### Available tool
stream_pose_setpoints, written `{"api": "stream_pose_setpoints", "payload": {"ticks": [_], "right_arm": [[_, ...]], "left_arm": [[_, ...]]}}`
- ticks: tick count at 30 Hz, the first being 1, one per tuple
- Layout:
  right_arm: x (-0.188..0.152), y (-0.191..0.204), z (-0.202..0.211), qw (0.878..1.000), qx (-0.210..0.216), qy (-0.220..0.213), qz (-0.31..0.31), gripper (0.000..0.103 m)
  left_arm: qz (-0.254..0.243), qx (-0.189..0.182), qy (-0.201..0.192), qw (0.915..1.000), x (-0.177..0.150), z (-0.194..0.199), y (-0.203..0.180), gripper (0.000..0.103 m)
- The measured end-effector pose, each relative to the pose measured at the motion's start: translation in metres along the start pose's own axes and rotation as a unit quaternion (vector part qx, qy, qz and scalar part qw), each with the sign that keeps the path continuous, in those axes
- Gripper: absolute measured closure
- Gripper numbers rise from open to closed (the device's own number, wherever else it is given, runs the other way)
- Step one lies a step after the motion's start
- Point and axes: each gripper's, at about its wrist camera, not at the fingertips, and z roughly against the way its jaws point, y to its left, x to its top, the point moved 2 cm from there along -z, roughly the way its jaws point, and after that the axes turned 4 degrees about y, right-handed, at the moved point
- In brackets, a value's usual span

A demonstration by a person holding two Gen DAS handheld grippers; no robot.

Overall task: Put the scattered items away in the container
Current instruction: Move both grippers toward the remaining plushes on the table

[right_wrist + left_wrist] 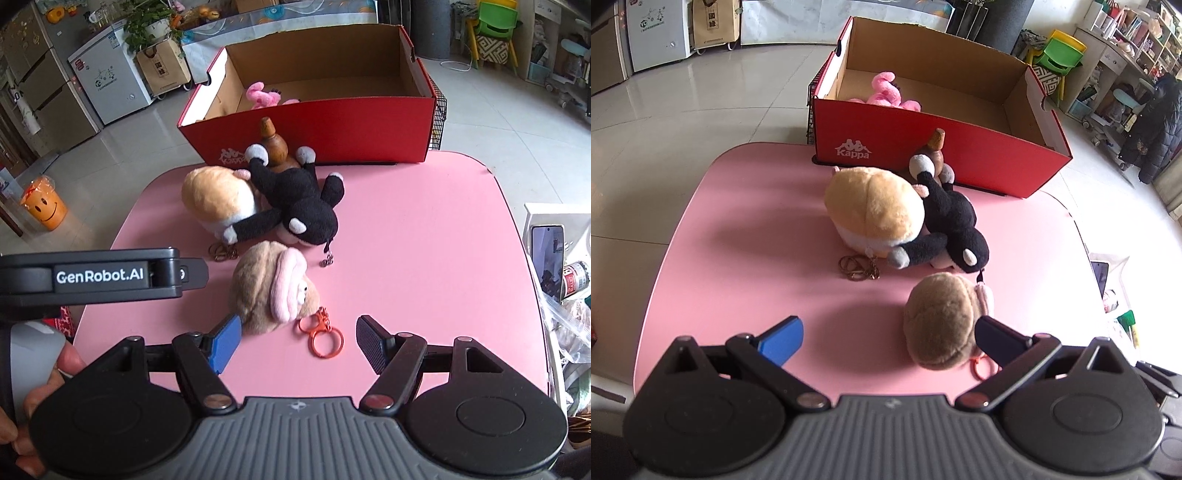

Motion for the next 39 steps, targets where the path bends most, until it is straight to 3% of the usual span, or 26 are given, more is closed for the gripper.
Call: {"api": "stream_pose_setpoints", "payload": {"ticks": [26,39], "right_arm": [[-0.025,0.006,-0.003,1.000,-0.002,0.023,0.016,0.033],[-0.024,0.000,-0.008,1.000,-0.004,0.017,0.006,0.033]], "left_arm": [[-0.024,0.022,0.015,0.9994,-0.023,-0.003,0.002,0.000],[-0.013,0.005,0.011,0.9998,-0.019,-0.005,0.005,0.000]]}}
